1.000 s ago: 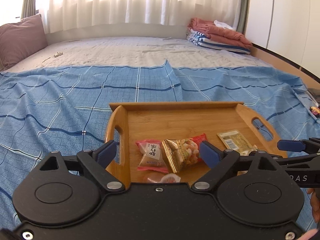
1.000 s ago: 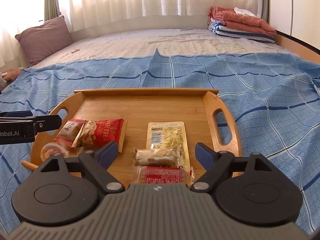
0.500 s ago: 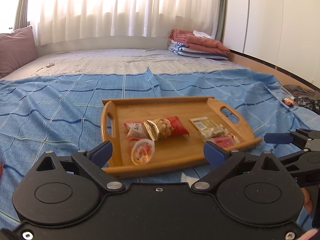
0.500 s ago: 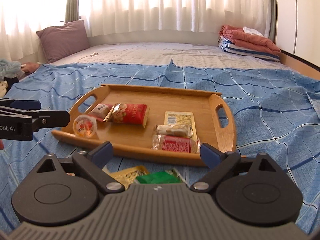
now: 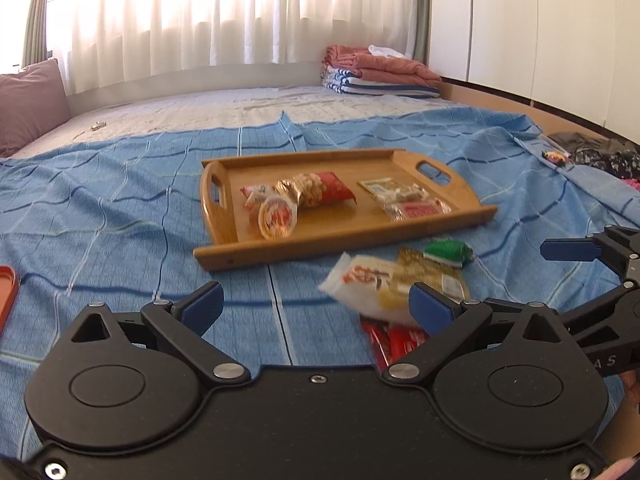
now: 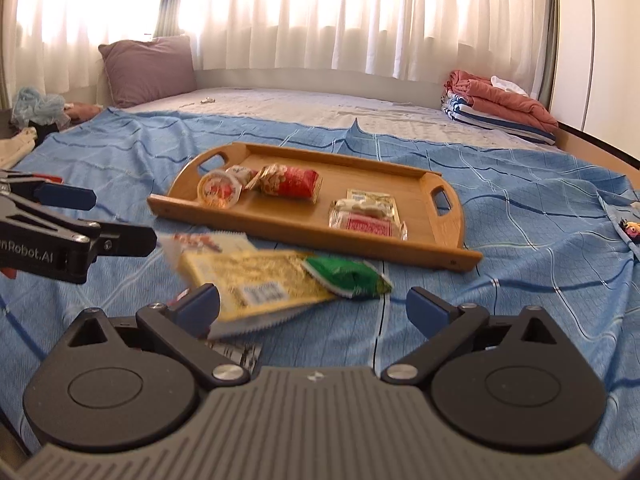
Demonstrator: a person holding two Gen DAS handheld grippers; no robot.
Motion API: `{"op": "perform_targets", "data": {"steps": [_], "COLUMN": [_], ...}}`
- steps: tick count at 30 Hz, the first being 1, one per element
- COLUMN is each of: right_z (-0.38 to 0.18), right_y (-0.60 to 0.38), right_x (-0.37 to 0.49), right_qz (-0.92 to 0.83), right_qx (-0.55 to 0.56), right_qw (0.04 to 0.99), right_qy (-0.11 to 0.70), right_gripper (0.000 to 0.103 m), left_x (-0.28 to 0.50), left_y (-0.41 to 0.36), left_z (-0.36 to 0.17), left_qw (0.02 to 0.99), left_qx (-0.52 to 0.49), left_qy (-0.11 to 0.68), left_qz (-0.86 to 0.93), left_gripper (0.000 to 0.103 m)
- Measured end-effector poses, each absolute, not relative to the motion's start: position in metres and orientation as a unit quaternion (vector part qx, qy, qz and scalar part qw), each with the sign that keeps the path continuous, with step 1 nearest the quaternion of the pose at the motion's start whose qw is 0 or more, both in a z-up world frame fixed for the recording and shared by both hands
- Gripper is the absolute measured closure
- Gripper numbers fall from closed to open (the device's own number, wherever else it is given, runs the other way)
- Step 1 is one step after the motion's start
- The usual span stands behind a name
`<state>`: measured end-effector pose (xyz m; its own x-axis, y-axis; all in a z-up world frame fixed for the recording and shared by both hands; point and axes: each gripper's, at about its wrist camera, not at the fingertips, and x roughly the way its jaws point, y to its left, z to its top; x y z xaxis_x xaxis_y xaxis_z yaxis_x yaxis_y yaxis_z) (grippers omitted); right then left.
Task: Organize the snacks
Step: 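Move both open tools back from the tray to the snack pile, then grasp the red Biscoff packet with the left tool while the right tool grasps the brown nut bag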
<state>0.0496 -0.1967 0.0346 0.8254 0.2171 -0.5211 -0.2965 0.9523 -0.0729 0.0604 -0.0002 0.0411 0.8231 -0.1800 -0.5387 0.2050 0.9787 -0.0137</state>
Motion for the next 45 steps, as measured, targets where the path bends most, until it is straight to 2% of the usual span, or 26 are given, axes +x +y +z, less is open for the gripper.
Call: {"op": "perform_targets", "data": {"steps": [17,28,30,32,38,45], "right_z": [0.007,-0.001,-0.001,0.0,0.0,0.002], "right_y": [-0.176,-0.167,-0.167,-0.169,-0.171,-0.183], "right_x": [0.007,0.007,0.007,0.006,0.003,0.003], "right_qz": [0.167,0.165,0.161,0.159,0.153,0.098], "right_qx": [-0.096,-0.075,-0.064,-0.05,-0.06,-0.047], "right_qw": [0.942,0.944,0.947,0.948,0.947,0.954], "right_qy": [0.276,0.275,0.271,0.271,0.275,0.278], "right_gripper": [0.0,0.002,0.007,0.011,0.023,0.038], "left_x": [0.031,0.025,0.027,0.03,0.037,0.038], "left_y": [-0.009,-0.028,-0.031,-0.033,-0.037,-0.038], "left_z": [0.018,0.021,0.02,0.019,0.018,0.016], "left_qw": [0.944,0.933,0.932,0.93,0.927,0.932], "left_qx": [0.025,0.042,0.045,0.041,0.031,0.026], "left_qy": [0.307,0.315,0.316,0.322,0.328,0.321], "left_qz": [-0.117,-0.171,-0.17,-0.172,-0.177,-0.168], "left_gripper": [0.005,0.048,0.066,0.079,0.079,0.073]}}
